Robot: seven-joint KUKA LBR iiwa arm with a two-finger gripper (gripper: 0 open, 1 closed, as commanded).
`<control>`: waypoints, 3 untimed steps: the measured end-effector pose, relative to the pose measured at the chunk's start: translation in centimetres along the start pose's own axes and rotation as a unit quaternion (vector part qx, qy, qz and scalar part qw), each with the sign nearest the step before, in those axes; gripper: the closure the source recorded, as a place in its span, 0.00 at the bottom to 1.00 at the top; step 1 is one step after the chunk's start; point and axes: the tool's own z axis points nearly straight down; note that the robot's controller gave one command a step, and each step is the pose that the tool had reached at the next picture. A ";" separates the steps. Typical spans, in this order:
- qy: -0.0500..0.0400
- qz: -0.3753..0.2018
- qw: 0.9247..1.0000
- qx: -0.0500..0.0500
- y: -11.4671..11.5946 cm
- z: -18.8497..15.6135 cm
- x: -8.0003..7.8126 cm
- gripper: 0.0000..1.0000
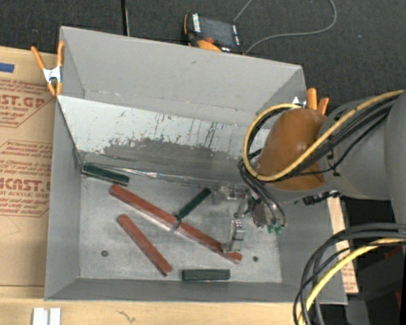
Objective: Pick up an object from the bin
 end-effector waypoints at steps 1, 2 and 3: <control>0.001 0.089 0.996 -0.001 2.8 1.1 6.0 0.00; 0.000 0.085 0.996 0.000 2.3 0.0 4.2 0.00; -0.001 0.002 1.000 0.000 1.5 0.2 -0.2 0.00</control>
Offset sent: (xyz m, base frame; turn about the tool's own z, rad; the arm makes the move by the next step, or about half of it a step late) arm -0.0612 0.0239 -0.0111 0.1791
